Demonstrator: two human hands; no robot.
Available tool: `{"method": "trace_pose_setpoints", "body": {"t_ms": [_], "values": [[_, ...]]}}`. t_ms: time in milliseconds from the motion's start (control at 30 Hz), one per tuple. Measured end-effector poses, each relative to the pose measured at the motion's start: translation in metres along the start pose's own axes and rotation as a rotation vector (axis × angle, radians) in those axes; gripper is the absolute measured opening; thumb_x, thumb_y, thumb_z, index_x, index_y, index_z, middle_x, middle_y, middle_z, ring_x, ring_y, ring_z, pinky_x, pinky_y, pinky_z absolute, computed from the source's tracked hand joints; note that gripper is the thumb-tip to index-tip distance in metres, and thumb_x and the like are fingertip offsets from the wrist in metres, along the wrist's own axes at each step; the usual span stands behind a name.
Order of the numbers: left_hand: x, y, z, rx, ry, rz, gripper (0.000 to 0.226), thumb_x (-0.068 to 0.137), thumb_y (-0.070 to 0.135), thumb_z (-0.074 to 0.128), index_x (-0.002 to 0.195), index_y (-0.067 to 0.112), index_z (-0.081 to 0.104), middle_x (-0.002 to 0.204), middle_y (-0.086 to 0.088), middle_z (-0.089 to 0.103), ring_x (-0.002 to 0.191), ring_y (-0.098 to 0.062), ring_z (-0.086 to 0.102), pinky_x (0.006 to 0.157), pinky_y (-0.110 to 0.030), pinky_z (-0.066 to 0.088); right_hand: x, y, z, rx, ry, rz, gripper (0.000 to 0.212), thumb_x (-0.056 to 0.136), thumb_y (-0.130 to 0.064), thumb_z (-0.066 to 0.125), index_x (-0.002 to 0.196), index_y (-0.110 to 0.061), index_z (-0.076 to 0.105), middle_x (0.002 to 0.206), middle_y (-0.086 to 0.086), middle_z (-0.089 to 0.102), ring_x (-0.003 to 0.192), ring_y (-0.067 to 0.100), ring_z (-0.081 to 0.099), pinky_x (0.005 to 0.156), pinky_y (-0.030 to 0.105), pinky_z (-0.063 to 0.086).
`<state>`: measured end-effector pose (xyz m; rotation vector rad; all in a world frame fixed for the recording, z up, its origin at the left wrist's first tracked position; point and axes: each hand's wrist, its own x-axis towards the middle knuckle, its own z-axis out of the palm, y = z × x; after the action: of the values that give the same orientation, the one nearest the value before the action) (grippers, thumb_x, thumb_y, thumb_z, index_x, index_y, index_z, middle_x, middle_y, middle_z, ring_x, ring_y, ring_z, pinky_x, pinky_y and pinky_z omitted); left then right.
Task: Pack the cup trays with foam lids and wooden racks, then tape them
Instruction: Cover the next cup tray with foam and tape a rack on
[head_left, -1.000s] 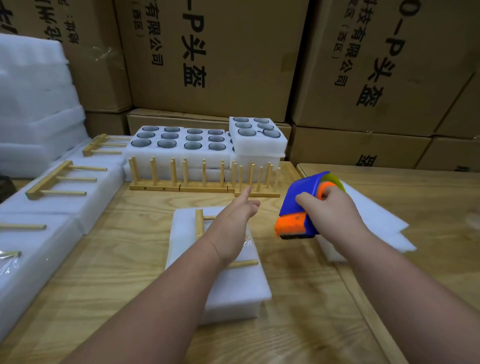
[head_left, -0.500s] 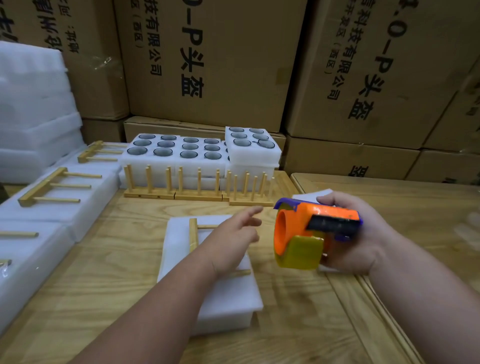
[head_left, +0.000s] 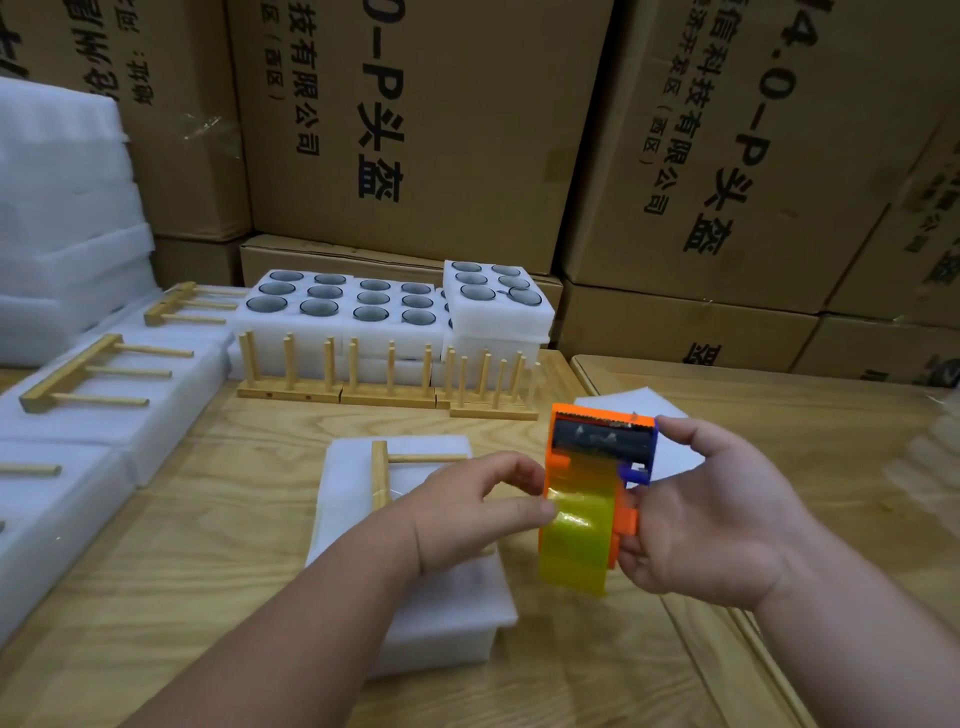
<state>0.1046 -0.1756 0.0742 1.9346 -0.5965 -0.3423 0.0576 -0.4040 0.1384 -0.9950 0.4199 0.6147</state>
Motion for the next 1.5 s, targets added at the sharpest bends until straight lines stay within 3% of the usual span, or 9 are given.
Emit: {"method": "trace_pose_setpoints", "body": {"t_ms": [267, 400, 467, 600, 767, 867, 1000, 1300, 1500], "values": [[0.005, -0.009, 0.005, 0.039, 0.005, -0.005, 0.062, 0.072, 0.056, 0.076, 0.128, 0.037, 0.059, 0.118, 0.01, 0.074, 0.111, -0.007, 0.068, 0.102, -0.044, 0.053, 0.012, 0.01, 0.013, 0.094, -0.043, -0.114, 0.077, 0.08, -0.054, 0.05, 0.137, -0.003, 0.058, 0.121, 0.002, 0.052, 0.112, 0.022, 0.046, 0.09, 0.034, 0.034], [0.007, -0.008, 0.002, -0.08, 0.045, -0.021, 0.049, 0.078, 0.059, 0.07, 0.121, 0.035, 0.064, 0.111, 0.012, 0.076, 0.104, -0.006, 0.071, 0.097, -0.045, 0.057, 0.017, 0.028, 0.016, -0.457, 0.043, -0.398, 0.088, 0.072, -0.07, 0.068, 0.134, -0.008, 0.064, 0.113, 0.017, 0.065, 0.107, 0.035, 0.059, 0.099, 0.039, 0.042], [0.007, -0.005, -0.001, -0.055, 0.079, -0.017, 0.045, 0.076, 0.072, 0.062, 0.108, 0.041, 0.069, 0.099, 0.016, 0.077, 0.094, -0.002, 0.071, 0.09, -0.041, 0.058, 0.02, 0.04, 0.015, -0.77, 0.093, -0.55, 0.073, 0.069, -0.061, 0.083, 0.125, -0.017, 0.07, 0.112, 0.007, 0.076, 0.109, 0.028, 0.07, 0.099, 0.041, 0.052], [0.006, -0.004, 0.0, -0.08, 0.128, -0.018, 0.064, 0.074, 0.083, 0.052, 0.102, 0.032, 0.076, 0.096, 0.013, 0.077, 0.094, -0.007, 0.072, 0.093, -0.043, 0.057, 0.024, 0.05, 0.014, -0.816, 0.23, -0.689, 0.032, 0.077, -0.034, 0.087, 0.102, -0.018, 0.076, 0.096, 0.004, 0.08, 0.092, 0.023, 0.076, 0.088, 0.05, 0.06], [0.007, -0.007, -0.001, -0.034, 0.189, -0.096, 0.063, 0.084, 0.073, 0.034, 0.076, 0.029, 0.079, 0.092, 0.004, 0.075, 0.095, -0.017, 0.067, 0.094, -0.042, 0.051, 0.032, 0.047, 0.011, -1.064, 0.587, -0.739, 0.052, 0.055, -0.065, 0.07, 0.063, -0.016, 0.055, 0.051, -0.009, 0.053, 0.048, 0.008, 0.047, 0.054, 0.029, 0.041], [0.008, -0.008, -0.001, 0.018, 0.191, -0.129, 0.061, 0.08, 0.069, 0.033, 0.063, 0.024, 0.071, 0.094, -0.011, 0.074, 0.095, -0.028, 0.067, 0.095, -0.049, 0.052, 0.047, 0.049, 0.009, -1.249, 0.697, -0.701, 0.05, 0.066, -0.058, 0.075, 0.06, -0.021, 0.042, 0.052, -0.005, 0.039, 0.051, 0.014, 0.039, 0.053, 0.033, 0.035], [0.009, -0.007, 0.007, 0.156, 0.196, -0.112, 0.051, 0.084, 0.056, 0.034, 0.055, 0.027, 0.064, 0.082, 0.001, 0.074, 0.083, -0.017, 0.068, 0.087, -0.044, 0.055, 0.066, 0.047, 0.009, -1.396, 0.772, -0.703, 0.055, 0.067, -0.057, 0.069, 0.056, -0.019, 0.032, 0.049, -0.003, 0.031, 0.049, 0.015, 0.037, 0.048, 0.032, 0.03], [0.008, -0.008, 0.007, 0.169, 0.237, -0.121, 0.05, 0.094, 0.05, 0.039, 0.056, 0.027, 0.063, 0.065, 0.007, 0.066, 0.064, -0.004, 0.06, 0.068, -0.03, 0.051, 0.103, 0.044, 0.004, -1.891, 0.877, -0.563, 0.046, 0.081, -0.07, 0.054, 0.069, -0.025, 0.052, 0.063, -0.004, 0.057, 0.06, 0.011, 0.049, 0.067, 0.033, 0.033], [0.004, 0.006, -0.008, -0.18, 0.312, -0.048, 0.04, 0.086, 0.049, 0.046, 0.073, 0.026, 0.076, 0.093, 0.007, 0.076, 0.104, -0.013, 0.067, 0.102, -0.039, 0.047, 0.092, 0.04, 0.009, -1.48, 0.807, -0.916, 0.043, 0.083, -0.072, 0.047, 0.072, -0.032, 0.056, 0.066, -0.012, 0.061, 0.066, 0.003, 0.055, 0.055, 0.022, 0.038]]}}
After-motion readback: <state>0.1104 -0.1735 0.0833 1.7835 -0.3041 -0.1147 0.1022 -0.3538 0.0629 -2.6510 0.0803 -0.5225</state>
